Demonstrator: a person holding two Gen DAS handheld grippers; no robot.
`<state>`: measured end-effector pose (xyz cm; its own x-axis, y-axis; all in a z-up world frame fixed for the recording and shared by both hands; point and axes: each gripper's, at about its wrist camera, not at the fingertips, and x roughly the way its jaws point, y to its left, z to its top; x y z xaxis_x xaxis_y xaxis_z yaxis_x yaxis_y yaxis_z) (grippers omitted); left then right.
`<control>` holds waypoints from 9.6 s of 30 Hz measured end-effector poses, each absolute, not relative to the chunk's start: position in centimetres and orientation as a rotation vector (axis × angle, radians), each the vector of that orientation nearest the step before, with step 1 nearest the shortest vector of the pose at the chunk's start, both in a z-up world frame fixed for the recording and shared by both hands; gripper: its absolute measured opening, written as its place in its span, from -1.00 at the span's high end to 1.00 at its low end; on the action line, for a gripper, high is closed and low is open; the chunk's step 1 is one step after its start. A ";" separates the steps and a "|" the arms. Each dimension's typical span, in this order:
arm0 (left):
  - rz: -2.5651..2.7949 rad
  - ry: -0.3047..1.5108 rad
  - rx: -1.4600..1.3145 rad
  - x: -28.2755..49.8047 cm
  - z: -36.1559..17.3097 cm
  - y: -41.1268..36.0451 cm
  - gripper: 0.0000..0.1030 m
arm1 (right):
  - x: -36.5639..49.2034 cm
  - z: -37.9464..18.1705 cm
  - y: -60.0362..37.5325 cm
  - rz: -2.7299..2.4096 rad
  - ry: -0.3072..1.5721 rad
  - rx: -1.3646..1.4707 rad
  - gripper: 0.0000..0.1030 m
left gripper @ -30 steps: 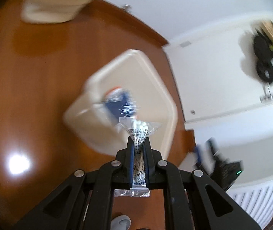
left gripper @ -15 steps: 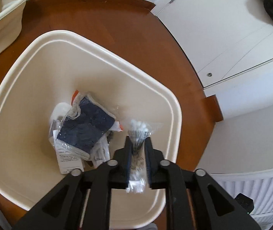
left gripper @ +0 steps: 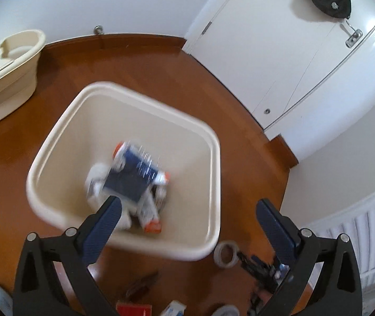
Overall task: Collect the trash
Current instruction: 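Grasp the tape roll with the right gripper while the left gripper grasps the brown spray bottle, then drop the tape roll from the right gripper while the left gripper drops the spray bottle into the wastebasket, then grasp the white medicine box with the right gripper while the left gripper grasps the red cigarette box, then drop the medicine box from the right gripper while the left gripper drops the red box into the wastebasket, then grasp the small red box with the right gripper while the left gripper grasps the black lighter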
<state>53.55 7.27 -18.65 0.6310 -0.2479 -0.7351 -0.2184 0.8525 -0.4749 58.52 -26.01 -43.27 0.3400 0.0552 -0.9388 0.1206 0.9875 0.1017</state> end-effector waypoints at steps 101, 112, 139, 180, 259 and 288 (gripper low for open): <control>-0.071 1.002 0.040 53.4 -16.2 -4.4 0.42 | 54.8 -36.7 -17.0 0.141 1.129 0.272 -0.37; 0.082 1.378 -0.172 64.0 -28.3 1.4 0.41 | 52.6 -41.3 -15.4 0.236 1.268 0.235 -0.37; 0.115 1.437 -0.238 40.2 -37.2 -1.8 0.13 | 45.4 -50.1 -9.3 0.325 1.727 0.240 -0.37; 0.059 1.581 -0.101 42.8 -48.3 -6.5 -1.00 | 46.5 -47.2 -8.2 0.324 1.416 -0.046 -0.04; 0.140 1.538 -0.091 74.3 -31.0 6.1 -0.89 | 54.7 -37.0 -14.5 0.303 1.192 0.358 -0.54; 0.501 1.479 -0.543 33.6 -38.8 8.6 -0.99 | 28.6 -46.6 7.4 1.276 0.922 -0.879 0.00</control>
<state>33.62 8.61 -38.77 0.0347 -0.0157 -0.9993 -0.6200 0.7839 -0.0338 28.58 7.35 -46.61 0.0626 0.3820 -0.9220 -0.9953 0.0918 -0.0295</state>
